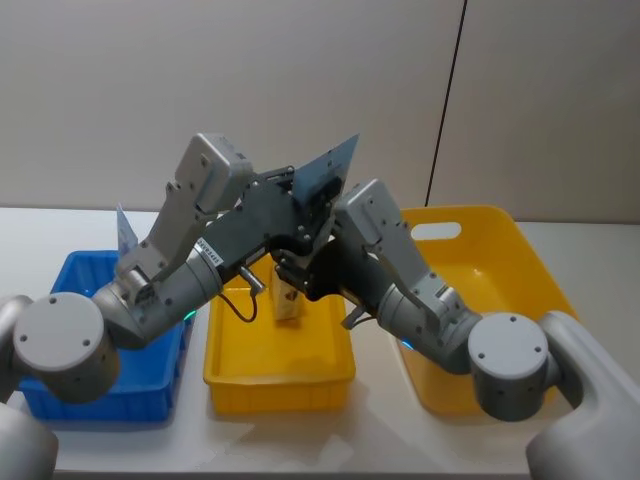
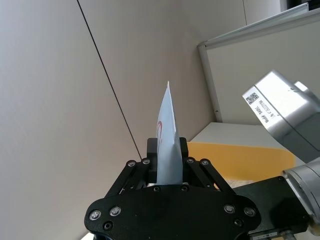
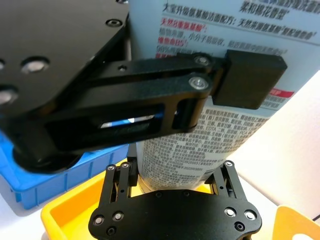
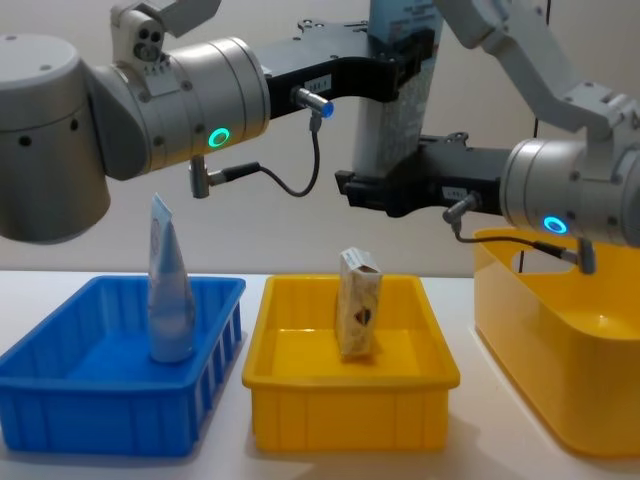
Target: Bimanual collaborative sorting of washing and personal care products
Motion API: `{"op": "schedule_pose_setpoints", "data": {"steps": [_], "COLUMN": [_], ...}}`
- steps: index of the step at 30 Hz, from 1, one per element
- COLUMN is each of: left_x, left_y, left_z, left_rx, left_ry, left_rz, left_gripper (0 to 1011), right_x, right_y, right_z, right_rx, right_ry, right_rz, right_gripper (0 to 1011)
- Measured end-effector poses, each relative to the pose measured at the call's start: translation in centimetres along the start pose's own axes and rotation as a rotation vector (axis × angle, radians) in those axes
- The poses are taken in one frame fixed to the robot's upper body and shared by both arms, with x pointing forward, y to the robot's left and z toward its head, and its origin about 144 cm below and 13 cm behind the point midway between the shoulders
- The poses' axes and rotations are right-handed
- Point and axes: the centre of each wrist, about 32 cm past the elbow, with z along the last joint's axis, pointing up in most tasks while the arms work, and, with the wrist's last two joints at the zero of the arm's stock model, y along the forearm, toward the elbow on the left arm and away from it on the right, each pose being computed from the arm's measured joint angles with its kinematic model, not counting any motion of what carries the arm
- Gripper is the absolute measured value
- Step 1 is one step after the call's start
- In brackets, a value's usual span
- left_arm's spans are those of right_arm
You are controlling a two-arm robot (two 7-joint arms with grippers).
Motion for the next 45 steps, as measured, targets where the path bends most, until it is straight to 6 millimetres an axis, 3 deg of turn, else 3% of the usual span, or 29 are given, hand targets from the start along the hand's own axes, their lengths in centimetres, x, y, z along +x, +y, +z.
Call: {"op": "schedule_pose_setpoints", "data": {"steps": [6,10,34,45], "left_x": [0.0,0.0,0.0,0.0], "left_y": [0.0,0.0,0.0,0.0], "left_z": [0.0,0.0,0.0,0.0], "left_rx": [0.0,0.0,0.0,0.0], "left_ry": [0.0,0.0,0.0,0.0], "left_rz": [0.0,0.0,0.0,0.0], "left_gripper": [193,276,1000,1001], "right_x": [-0.1,-0.2,0.6,1.8], "right_y": [0.3,0.4,-0.1,-0.4], "right_z": [0.1,0.1,0.8,0.6], "right_rx": [0.002,0.002,-0.075,-0.167], "right_ry": [0.016,0.026,0.147,0.21], "right_rz": [0.001,0.0,-0.159,-0.286], "right_gripper": [651,646,644,642]}}
